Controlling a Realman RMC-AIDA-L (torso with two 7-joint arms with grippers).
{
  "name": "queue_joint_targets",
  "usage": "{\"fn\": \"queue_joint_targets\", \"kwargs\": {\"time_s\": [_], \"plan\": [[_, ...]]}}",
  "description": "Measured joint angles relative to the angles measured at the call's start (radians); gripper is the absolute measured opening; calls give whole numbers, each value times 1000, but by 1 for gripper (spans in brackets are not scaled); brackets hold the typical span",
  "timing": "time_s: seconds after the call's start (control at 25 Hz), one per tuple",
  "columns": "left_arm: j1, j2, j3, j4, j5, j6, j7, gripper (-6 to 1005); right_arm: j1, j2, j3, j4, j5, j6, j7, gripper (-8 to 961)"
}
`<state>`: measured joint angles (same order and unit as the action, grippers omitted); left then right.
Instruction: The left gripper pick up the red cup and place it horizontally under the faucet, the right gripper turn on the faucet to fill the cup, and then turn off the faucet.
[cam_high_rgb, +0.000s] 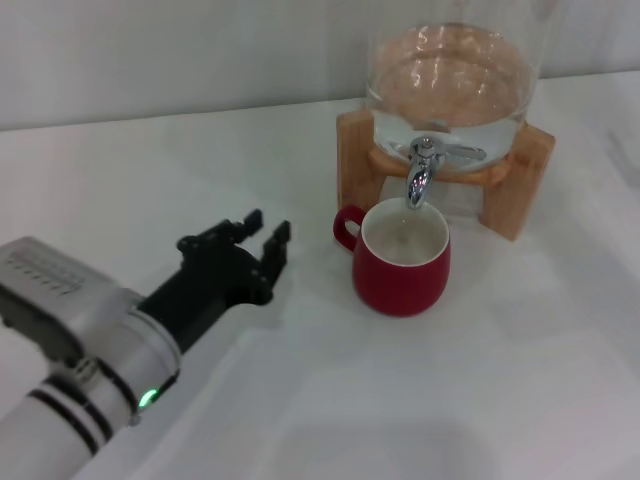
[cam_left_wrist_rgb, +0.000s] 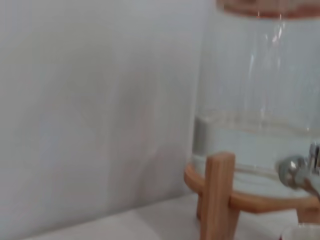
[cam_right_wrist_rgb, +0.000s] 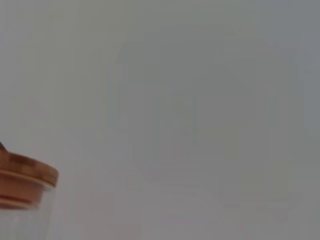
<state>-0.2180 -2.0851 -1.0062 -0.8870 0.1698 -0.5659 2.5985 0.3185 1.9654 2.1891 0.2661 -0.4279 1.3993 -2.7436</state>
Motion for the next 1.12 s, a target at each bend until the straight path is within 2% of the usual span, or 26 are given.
{"fn": "queue_joint_targets", "kwargs": {"time_s": [0.08, 0.12, 0.6, 0.64, 0.88, 1.12], "plan": [[15, 0, -14, -1, 0, -31, 14, 340, -6, 0, 0, 1, 1, -1, -7, 674], [60, -3, -62, -2, -2, -120, 58, 340, -6, 0, 0, 1, 1, -1, -7, 674], [145, -8, -246, 1, -10, -292, 128, 357, -17, 0, 1, 7, 10, 7, -10, 674], [159, -9, -296, 10, -32, -329, 129, 359, -17, 0, 2, 7, 10, 6, -10, 674], [169, -10, -425, 79, -107, -435, 135, 371, -16, -2, 3, 7, 11, 2, -10, 674], [135, -7, -535, 170, -234, -477, 160, 384, -13, 2, 3, 7, 10, 2, -10, 674]]}}
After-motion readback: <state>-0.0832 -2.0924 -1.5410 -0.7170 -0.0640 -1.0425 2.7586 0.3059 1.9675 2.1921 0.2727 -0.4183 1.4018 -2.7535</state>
